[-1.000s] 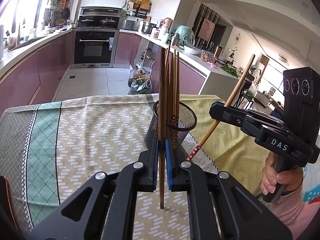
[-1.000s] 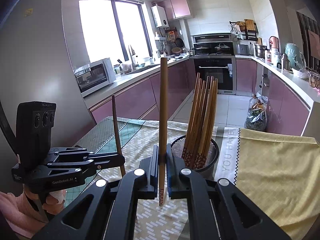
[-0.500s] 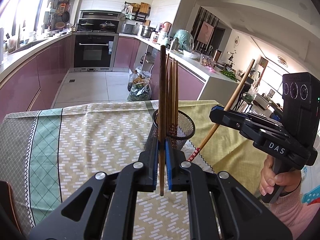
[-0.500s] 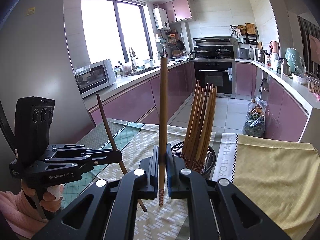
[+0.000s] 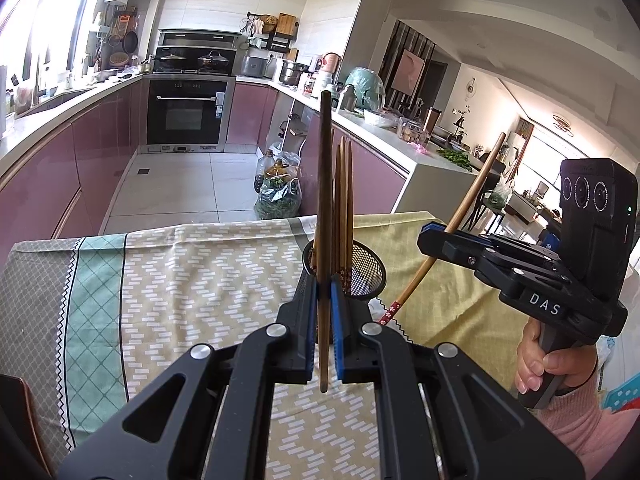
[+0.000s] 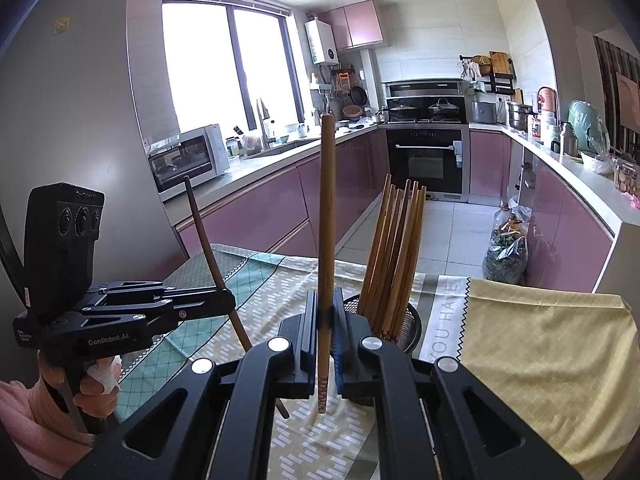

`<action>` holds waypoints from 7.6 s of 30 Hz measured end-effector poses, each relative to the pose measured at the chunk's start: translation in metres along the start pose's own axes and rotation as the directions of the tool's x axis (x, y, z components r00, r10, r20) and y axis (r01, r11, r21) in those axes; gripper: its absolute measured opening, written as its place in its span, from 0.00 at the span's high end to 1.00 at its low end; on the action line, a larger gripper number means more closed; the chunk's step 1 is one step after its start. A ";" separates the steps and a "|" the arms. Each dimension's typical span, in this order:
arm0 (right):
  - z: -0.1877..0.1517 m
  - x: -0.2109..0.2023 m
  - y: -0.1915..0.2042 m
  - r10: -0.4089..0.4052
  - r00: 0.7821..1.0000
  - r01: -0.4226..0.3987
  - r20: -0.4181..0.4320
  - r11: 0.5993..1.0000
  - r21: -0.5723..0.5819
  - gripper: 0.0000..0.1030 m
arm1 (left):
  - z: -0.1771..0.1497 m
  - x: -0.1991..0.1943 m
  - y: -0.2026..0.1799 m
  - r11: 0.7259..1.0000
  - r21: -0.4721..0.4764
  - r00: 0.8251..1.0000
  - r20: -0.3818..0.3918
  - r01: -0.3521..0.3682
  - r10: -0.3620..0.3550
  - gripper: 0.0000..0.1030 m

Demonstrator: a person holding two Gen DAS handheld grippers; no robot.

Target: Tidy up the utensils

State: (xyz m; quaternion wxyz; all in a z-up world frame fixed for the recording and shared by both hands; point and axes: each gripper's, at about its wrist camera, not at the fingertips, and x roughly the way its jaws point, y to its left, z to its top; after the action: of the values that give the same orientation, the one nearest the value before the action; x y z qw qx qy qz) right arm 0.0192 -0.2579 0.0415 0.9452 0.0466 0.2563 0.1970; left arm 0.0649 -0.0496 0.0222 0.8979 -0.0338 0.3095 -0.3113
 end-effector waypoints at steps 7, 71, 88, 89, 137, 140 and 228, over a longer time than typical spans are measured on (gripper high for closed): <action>0.008 -0.006 -0.005 -0.004 1.000 0.004 0.020 1.000 -0.004 0.94 | 0.011 -0.002 -0.002 1.000 0.008 1.000 0.013 0.012 -0.013 0.93; 0.035 0.036 -0.021 -0.066 0.998 0.066 0.001 0.998 -0.022 0.94 | 0.063 0.032 -0.037 0.993 0.114 0.999 0.039 -0.036 0.032 0.93; 0.029 0.045 -0.020 -0.065 0.997 0.064 -0.032 0.998 -0.010 0.94 | 0.064 0.042 -0.030 0.994 0.101 0.999 0.008 -0.037 0.037 0.93; 0.028 0.046 -0.021 -0.064 0.997 0.064 -0.033 0.998 -0.008 0.94 | 0.063 0.042 -0.030 0.994 0.101 0.999 0.007 -0.038 0.037 0.93; 0.021 0.077 -0.042 -0.032 0.995 0.040 -0.097 0.996 0.078 0.94 | 0.066 0.086 -0.030 0.993 0.109 0.997 -0.059 -0.052 0.058 0.93; 0.022 0.077 -0.044 -0.032 0.995 0.041 -0.096 0.995 0.089 0.93 | 0.064 0.089 -0.031 0.992 0.113 0.996 -0.060 -0.051 0.058 0.93; -0.066 0.009 0.036 -0.214 0.966 0.217 0.145 0.976 -0.003 0.06 | -0.055 -0.068 -0.009 0.866 -0.021 0.808 0.347 -0.500 0.476 0.05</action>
State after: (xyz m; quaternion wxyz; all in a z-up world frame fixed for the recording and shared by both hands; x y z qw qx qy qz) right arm -0.0191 -0.2226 -0.0132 0.9774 0.0237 0.1892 0.0917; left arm -0.0139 -0.0102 0.0163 0.9878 0.0255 0.1366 -0.0704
